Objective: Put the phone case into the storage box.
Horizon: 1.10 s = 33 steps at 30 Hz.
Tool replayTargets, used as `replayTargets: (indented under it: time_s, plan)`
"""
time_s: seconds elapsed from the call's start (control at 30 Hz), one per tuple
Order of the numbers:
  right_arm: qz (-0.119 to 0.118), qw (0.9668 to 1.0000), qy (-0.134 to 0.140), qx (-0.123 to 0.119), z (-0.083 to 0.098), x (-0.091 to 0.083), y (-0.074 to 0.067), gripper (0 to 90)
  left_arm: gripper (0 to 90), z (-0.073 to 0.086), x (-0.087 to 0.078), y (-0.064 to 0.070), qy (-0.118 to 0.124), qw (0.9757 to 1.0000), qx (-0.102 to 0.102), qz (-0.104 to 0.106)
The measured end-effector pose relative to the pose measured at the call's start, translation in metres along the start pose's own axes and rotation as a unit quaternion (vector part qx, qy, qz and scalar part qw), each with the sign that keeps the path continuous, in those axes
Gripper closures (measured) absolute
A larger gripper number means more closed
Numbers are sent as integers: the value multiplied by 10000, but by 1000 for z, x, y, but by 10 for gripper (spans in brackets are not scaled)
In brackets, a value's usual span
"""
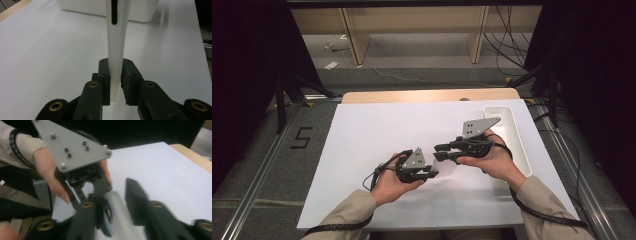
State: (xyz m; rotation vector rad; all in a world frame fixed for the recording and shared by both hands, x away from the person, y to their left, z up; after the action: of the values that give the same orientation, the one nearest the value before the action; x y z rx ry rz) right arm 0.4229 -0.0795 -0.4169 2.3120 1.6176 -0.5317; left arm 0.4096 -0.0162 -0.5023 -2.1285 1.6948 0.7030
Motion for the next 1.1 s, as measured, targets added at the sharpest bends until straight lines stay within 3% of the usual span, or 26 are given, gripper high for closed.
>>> replayTargets:
  time_s: [0.17, 0.23, 0.43, 0.57, 0.83, 1.1]
  plan:
    - [113, 9999, 53, -61, 0, 0, 3, 659, 810, 1, 0, -1, -45, 10000, -25, -45]
    - [194, 9997, 148, -41, -2, 0, 5, 603, 811, 2, -1, -3, -62, 9999, -57, -98]
    - [440, 9965, 631, 328, -15, -11, 18, 396, 810, 3, -3, -9, 11, 9993, -256, -266]
    - [737, 9928, 808, 488, -17, -16, 30, 334, 810, 3, -6, -14, 82, 9983, -417, -411]
    - [1408, 9818, 994, 792, -12, -21, 52, 209, 810, 2, -12, -25, 193, 9945, -723, -731]
    - [1787, 9739, 963, 1014, -2, -18, 61, 160, 809, 1, -18, -33, 320, 9895, -971, -1018]
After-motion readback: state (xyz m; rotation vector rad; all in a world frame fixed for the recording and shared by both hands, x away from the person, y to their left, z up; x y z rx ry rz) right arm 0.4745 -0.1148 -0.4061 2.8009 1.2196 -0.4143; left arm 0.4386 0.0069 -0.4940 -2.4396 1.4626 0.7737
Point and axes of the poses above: each handheld gripper's, and its own axes: x roughly forward along the jaws, z roughly out of its underside, y roughly to its right, the point moved 10 cm from there along x, roughly forward along the jaws, and after that the axes turned 10 degrees about z, right-handed, at the moved point
